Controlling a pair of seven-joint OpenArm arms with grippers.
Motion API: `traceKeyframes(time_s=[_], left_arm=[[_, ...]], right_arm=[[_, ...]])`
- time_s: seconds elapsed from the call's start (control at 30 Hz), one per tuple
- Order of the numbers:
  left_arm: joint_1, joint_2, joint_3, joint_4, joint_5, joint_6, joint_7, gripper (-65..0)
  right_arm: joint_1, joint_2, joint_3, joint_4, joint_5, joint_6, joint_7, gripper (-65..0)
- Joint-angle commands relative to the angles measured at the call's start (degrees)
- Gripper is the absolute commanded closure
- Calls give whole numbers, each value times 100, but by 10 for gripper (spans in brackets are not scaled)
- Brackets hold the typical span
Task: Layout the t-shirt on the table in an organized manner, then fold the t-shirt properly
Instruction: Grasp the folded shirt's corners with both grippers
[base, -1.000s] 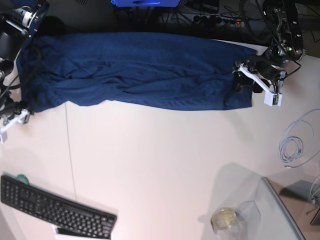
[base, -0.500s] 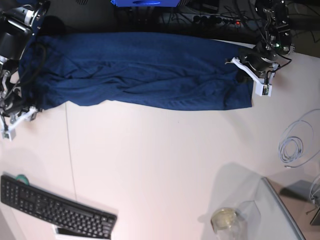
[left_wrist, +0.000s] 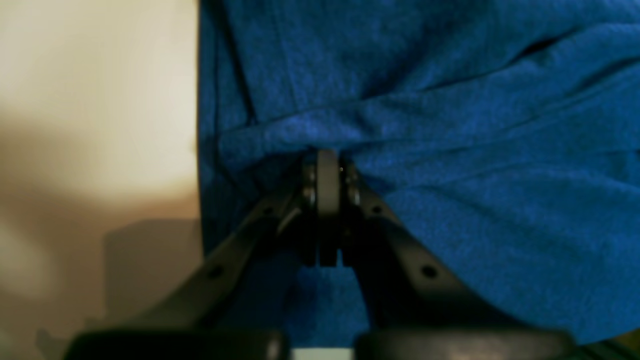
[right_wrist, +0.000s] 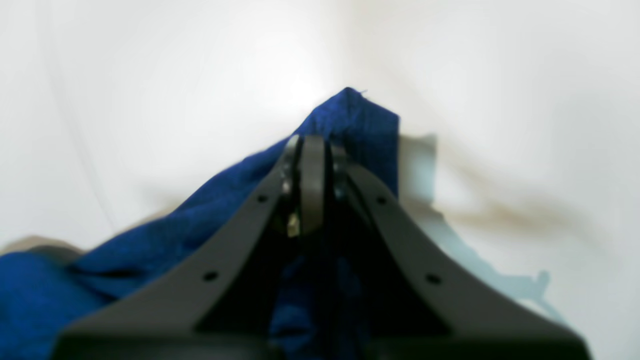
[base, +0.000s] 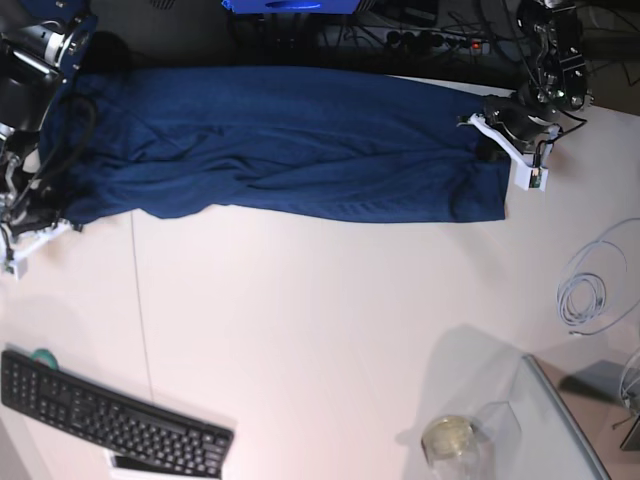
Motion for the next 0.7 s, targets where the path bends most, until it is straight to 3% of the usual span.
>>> traceKeyframes(time_s=[0.0, 0.2, 0.27, 0.4, 0.5, 0.67], left_arm=[[40, -60, -24, 49, 41, 25, 21, 0], [48, -42, -24, 49, 41, 25, 21, 0], [48, -42, -24, 49, 41, 25, 21, 0], [48, -42, -24, 49, 41, 25, 21, 0], [48, -51, -24, 49, 41, 34, 21, 0], [48, -51, -24, 49, 41, 34, 21, 0]], right_arm=[[90, 102, 22, 162, 48, -69, 115, -6], [-165, -56, 30, 891, 39, -254, 79, -6], [-165, -73, 30, 891, 31, -421, 71, -6], [-200, -117, 30, 874, 22, -456, 71, -6], [-200, -117, 30, 874, 48, -843, 71, -6], [-200, -117, 30, 874, 48, -1194, 71, -15]])
